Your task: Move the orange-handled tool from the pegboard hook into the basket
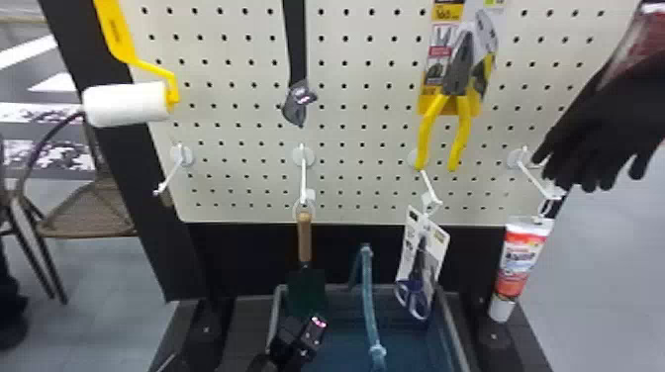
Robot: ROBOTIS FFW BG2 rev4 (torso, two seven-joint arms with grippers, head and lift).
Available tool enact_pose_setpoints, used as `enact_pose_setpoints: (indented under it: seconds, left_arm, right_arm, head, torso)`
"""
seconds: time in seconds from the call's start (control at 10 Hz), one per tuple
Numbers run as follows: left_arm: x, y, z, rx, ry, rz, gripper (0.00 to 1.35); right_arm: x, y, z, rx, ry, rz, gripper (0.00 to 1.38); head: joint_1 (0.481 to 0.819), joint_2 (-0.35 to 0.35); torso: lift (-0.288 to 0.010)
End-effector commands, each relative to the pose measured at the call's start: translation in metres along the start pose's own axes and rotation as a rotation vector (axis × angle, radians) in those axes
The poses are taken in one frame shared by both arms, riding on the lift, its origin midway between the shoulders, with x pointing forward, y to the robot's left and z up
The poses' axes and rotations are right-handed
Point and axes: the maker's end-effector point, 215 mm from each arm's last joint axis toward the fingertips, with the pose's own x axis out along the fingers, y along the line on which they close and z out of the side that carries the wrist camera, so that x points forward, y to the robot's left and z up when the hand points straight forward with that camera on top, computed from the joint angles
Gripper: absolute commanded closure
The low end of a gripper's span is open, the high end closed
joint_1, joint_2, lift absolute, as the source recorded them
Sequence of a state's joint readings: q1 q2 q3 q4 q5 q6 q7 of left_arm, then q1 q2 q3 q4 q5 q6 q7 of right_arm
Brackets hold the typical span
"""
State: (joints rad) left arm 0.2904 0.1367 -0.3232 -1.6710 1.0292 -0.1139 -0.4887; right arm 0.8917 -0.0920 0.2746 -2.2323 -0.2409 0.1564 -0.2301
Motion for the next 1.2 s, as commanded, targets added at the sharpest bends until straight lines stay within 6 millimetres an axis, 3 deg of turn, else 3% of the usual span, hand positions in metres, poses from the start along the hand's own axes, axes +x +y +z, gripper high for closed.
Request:
enact_pose_setpoints:
  seconds: [0.0, 1.1]
  left_arm:
    - [0.0003, -0.0006, 0.0004, 0.0, 0.0, -0.002, 0.22]
    - [0.0028, -0.0049, 0.006, -0.003, -0.014, -0.014, 0.22]
  right_arm:
    - [0.0006, 0.0002, 0.0009, 0.0, -0.002, 0.001, 0.41]
    - [0.0, 0.0001, -0.0001, 0.001, 0.0, 0.0, 0.41]
  head:
    - [0.549, 0.0]
    - [0.549, 0.0]
  torso:
    - [-0.1]
    - [-0.1]
